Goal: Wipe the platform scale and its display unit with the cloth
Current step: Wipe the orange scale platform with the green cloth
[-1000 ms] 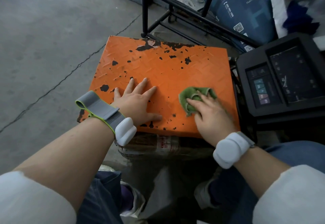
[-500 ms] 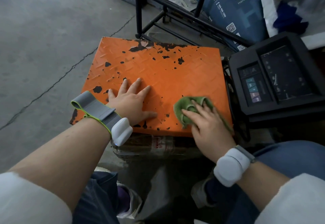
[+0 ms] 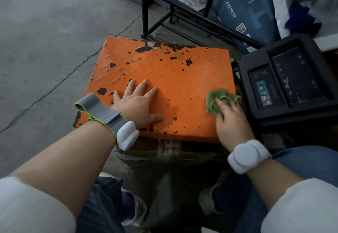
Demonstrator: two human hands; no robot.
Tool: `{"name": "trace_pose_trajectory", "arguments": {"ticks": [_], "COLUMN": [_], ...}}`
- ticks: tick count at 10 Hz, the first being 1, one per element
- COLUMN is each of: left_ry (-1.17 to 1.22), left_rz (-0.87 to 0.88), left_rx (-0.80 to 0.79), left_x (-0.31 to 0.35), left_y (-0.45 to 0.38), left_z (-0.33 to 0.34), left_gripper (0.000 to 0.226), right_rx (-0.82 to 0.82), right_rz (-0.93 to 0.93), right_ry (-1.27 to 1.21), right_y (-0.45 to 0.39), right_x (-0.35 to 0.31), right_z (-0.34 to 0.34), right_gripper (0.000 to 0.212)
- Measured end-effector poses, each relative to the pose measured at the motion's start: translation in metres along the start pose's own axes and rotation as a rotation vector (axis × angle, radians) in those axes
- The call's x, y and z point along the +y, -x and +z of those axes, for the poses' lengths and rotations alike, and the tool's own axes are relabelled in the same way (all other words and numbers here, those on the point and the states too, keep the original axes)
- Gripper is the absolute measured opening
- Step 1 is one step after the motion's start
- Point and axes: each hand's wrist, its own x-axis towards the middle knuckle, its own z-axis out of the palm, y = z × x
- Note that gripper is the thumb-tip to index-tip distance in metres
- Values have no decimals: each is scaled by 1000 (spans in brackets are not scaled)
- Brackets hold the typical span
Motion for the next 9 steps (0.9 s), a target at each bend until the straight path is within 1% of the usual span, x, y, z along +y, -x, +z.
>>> {"name": "trace_pose_trajectory", "arguments": {"ticks": [1, 2, 3, 4, 5, 6, 7, 8, 9], "left_ry": [3, 14, 20, 19, 21, 20, 14, 8, 15], "left_rz": [-1, -31, -36, -40, -41, -43, -43, -43, -45], "left_rx": [-1, -11, -24, -29, -29, -25, -7, -10, -4], "left_x": [-1, -3, -3, -3, -4, -5, -4, -4, -4], "left_y": [0, -1, -1, -1, -2, -3, -2, -3, -4], "left_z": [0, -1, -2, -2, -2, -1, 1, 0, 1], "left_gripper": [92, 97, 99, 100, 101, 101, 100, 101, 100], "right_rx": [-46, -153, -158, -161, -260, -319, -262, -208, -296], "right_rz": [34, -164, -105, 80, -86, -292, -153, -47, -344], "right_ry": [55, 161, 162, 164, 277, 336, 329, 296, 347], "right_y": [-8, -5, -24, -42, -29, -21, -44, -52, -32], "right_x": [-10, -18, -11, -14, -39, -44, -33, -40, -60], "right_z": [1, 7, -1, -4, 7, 14, 7, 9, 20], "right_gripper": [48, 49, 49, 53, 56, 55, 53, 52, 50]}}
